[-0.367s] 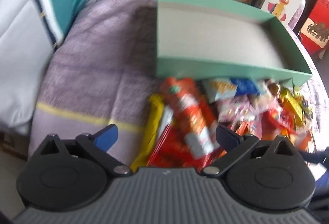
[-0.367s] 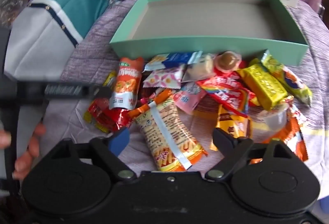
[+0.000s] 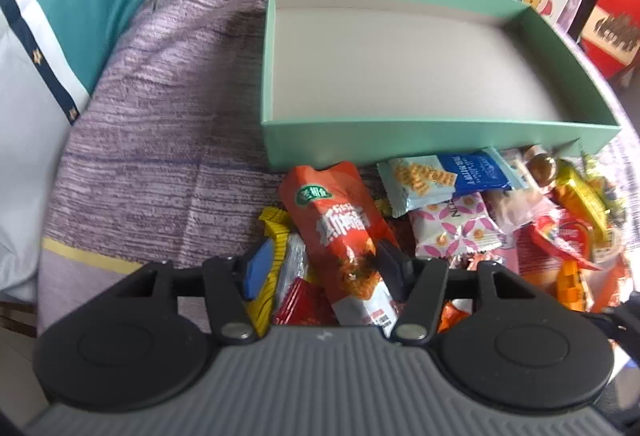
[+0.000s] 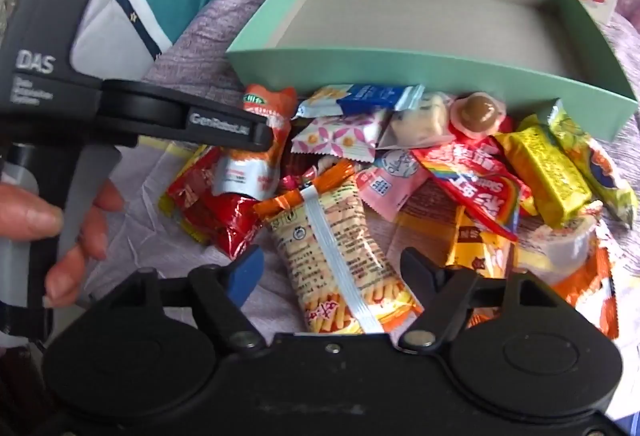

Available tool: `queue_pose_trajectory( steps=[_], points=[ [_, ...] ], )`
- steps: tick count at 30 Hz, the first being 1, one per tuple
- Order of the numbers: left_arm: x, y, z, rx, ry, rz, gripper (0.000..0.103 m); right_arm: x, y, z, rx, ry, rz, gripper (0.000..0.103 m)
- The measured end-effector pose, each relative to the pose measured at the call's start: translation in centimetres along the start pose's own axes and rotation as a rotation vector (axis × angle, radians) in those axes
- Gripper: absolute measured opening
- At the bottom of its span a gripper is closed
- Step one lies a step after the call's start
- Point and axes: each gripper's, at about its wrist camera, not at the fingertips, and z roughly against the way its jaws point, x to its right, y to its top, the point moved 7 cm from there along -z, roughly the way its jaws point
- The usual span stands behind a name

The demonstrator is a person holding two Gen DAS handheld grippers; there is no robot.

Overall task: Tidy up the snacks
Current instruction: 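Grasp the red tube snack with the left tool while the right tool grasps the striped wafer pack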

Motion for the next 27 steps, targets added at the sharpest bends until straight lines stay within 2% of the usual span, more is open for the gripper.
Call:
queue_pose_trajectory(
  steps=[2,3,4,5,6,10,14,15,17,20,21,24,27],
  points=[
    [-0.8,-0.2,0.2,-0.007,-0.008,0.013,0.054,-0.3,0.0,-0.7,-0.008,-0.004,0.025,0.076],
    [-1.3,-0.4,0.1,-0.01,0.003,0.021,0.056,-0.5,0.1,-1.0,-0.007,-0.002,0.038,0.072],
    [-2.2,-0.5,0.4,-0.018,0.011,0.03,0.059,-0.5,0.0,-0.9,-0.022,0.01,0.04,0.064],
    [-2.7,-0.7,0.4,-0.028,0.025,0.042,0.06,-0.6,0.0,-1.1,-0.021,0.012,0.051,0.048],
    [-2.9,-0.7,0.4,-0.036,0.038,0.053,0.061,-0.7,0.1,-1.3,-0.017,0.02,0.051,0.045],
    [-1.8,-0.1,0.4,-0.036,0.051,0.022,0.065,-0.3,0.7,-1.9,0.023,0.075,-0.01,0.041],
    [-0.2,0.5,-0.4,-0.014,0.092,-0.099,0.064,0.9,0.3,-2.1,-0.012,0.097,-0.066,0.041],
    [-0.1,0.5,-0.5,-0.002,0.105,-0.125,0.056,1.1,0.0,-1.8,-0.035,0.109,-0.084,0.041],
    [0.4,0.3,-0.3,0.025,0.118,-0.173,0.053,1.0,0.0,-1.6,-0.03,0.116,-0.111,0.041],
    [0.6,0.3,1.1,0.059,0.083,-0.172,0.039,0.9,-0.1,-1.3,-0.022,0.113,-0.145,0.04],
    [0.7,0.3,1.7,0.07,0.053,-0.167,0.02,1.3,0.1,-1.1,0.0,0.118,-0.151,0.04],
    [1.1,0.1,2.0,0.055,-0.057,-0.155,0.019,1.4,-0.4,-0.6,0.032,0.099,-0.151,0.04],
    [1.2,-0.4,1.2,0.035,-0.084,-0.154,0.022,1.7,-0.6,0.0,0.059,0.107,-0.175,0.04]
  ],
)
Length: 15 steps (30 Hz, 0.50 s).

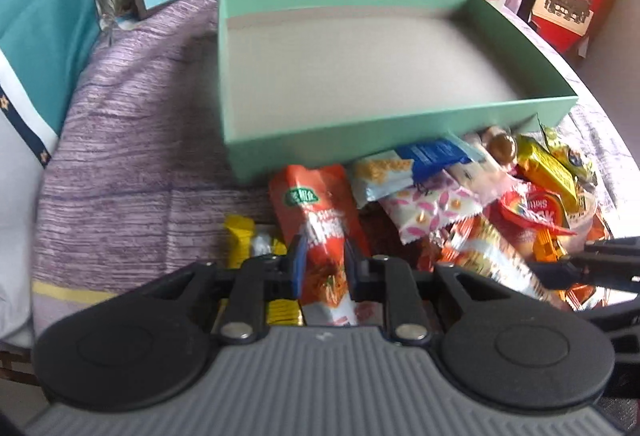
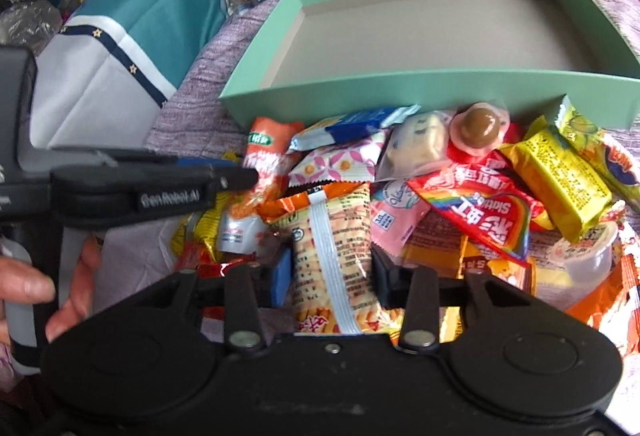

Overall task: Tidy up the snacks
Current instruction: 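Grasp the red tube snack with the left tool while the right tool grasps the striped wafer pack, then carry both snacks into the mint-green tray and open both tools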

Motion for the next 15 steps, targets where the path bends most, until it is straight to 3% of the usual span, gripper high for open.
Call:
queue_pose_trajectory(
  steps=[3,5,7,15],
  points=[
    [0.3,-0.3,-0.6,-0.007,0.007,0.005,0.044,0.4,0.1,0.8,0.008,0.022,-0.036,0.04],
    [0.4,0.0,-1.1,0.014,0.026,-0.009,0.044,0.5,0.8,1.0,0.017,0.043,-0.056,0.04],
    [0.6,0.3,-1.3,0.025,0.076,-0.04,0.015,0.3,1.1,1.2,0.022,0.044,-0.06,0.04],
    [0.1,-0.5,2.5,0.037,-0.015,0.014,0.012,0.5,2.0,4.1,0.066,0.06,-0.061,0.039]
  ],
)
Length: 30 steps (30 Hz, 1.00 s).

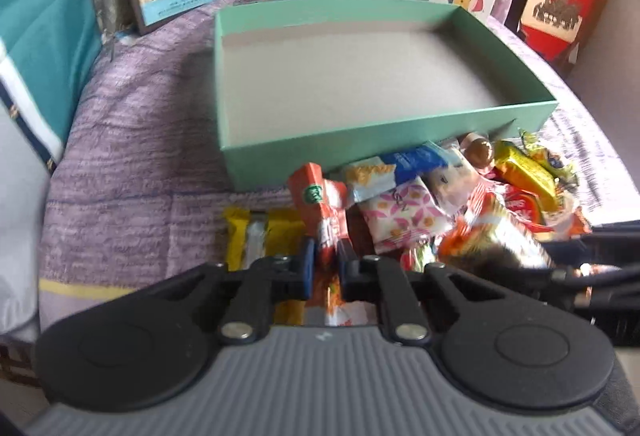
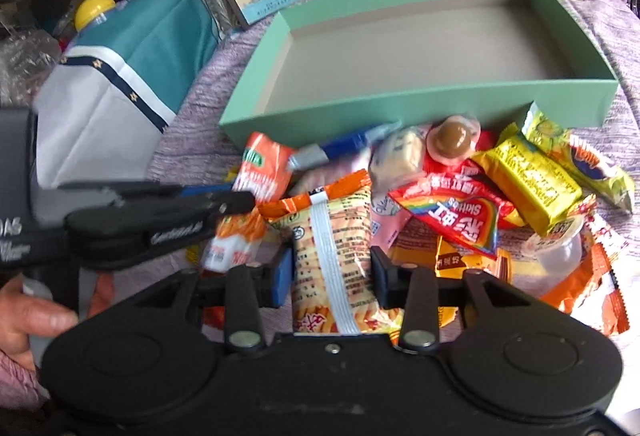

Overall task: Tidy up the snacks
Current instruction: 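Carry both snacks into the mint-green tray and open both tools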

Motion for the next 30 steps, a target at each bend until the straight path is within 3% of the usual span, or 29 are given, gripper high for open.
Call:
queue_pose_trajectory(
  steps=[6,12,20,25,30],
  points=[
    [-2.2,1.0,3.9,0.071,-0.046,0.08,0.012,-1.0,1.8,2.2,0.024,0.043,-0.017,0.038],
    [-3.1,6.5,4.9,0.169,-0.05,0.077,0.012,-0.7,7.9,2.5,0.082,0.03,-0.036,0.038],
    [-4.3,15.6,-2.5,0.163,-0.013,0.136,0.012,0.2,19.2,-3.8,0.117,-0.051,-0.097,0.038],
    [-5.4,17.8,-8.0,0.11,0.035,0.142,0.012,1.7,22.4,-10.0,0.073,-0.062,-0.175,0.038],
    [-6.7,19.0,-11.3,0.079,0.061,0.131,0.012,3.7,23.1,-15.5,0.015,-0.059,-0.249,0.038]
  ],
)
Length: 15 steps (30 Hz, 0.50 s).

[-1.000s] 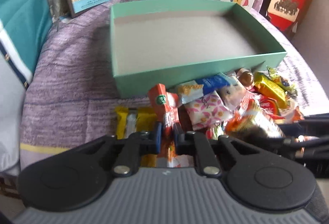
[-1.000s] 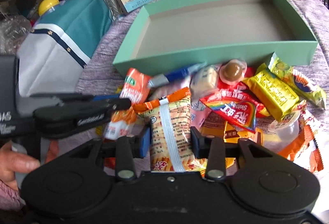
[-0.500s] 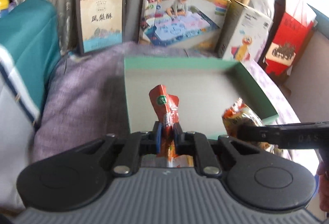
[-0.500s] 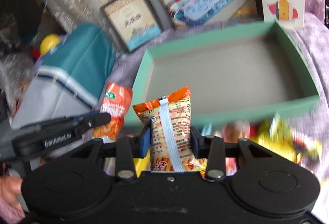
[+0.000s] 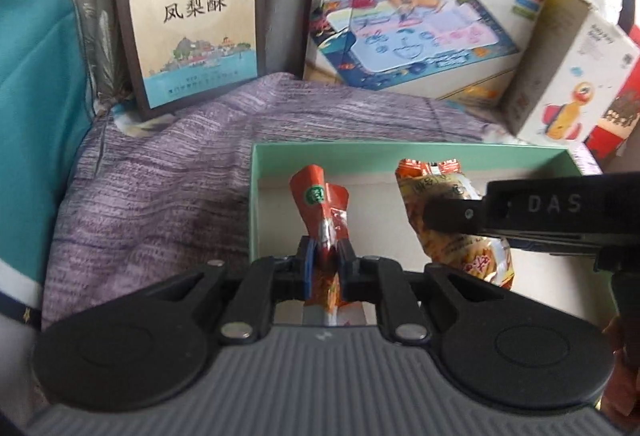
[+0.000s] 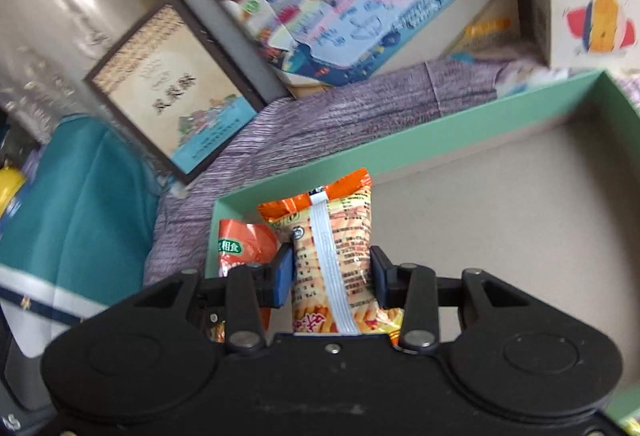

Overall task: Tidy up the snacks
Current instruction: 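Carry both snacks into the mint-green tray and open both tools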

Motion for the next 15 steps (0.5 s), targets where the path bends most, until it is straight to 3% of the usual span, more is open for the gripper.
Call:
queue_pose_trajectory(
  steps=[2,3,4,5,6,7,8,10,12,15],
  points=[
    [-0.4,0.3,-0.9,-0.002,0.019,-0.007,0.015,0.1,0.1,-1.0,-0.008,0.007,-0.015,0.038],
    [-0.6,0.4,-1.3,-0.002,0.038,-0.009,0.022,0.1,0.2,-1.6,-0.014,0.02,-0.03,0.042],
    [-0.8,0.5,-1.5,0.002,0.064,-0.01,0.036,0.2,0.4,-1.9,-0.02,0.029,-0.045,0.044],
    [-0.9,0.6,-1.5,0.002,0.063,-0.008,0.039,0.4,0.5,-1.8,-0.019,0.037,-0.058,0.062],
    [-0.8,0.6,-1.3,-0.002,0.032,0.001,0.054,0.5,0.5,-1.4,-0.006,0.04,-0.063,0.085],
    [-0.6,0.6,-1.0,0.004,-0.003,0.009,0.065,0.6,0.6,-1.1,0.013,0.039,-0.064,0.095],
    [-0.3,0.6,-0.6,0.012,-0.015,0.009,0.07,0.7,0.6,-0.7,0.028,0.033,-0.063,0.102],
    [0.0,0.4,0.4,0.032,0.023,0.0,0.103,1.2,0.7,0.0,0.028,0.033,-0.069,0.103],
    [0.2,0.3,1.5,0.06,0.045,-0.013,0.103,1.6,0.3,0.8,0.028,0.032,-0.07,0.103],
    [0.5,-0.4,3.1,0.042,0.013,-0.011,0.103,2.0,-0.7,2.6,0.043,0.017,-0.059,0.103]
  ],
)
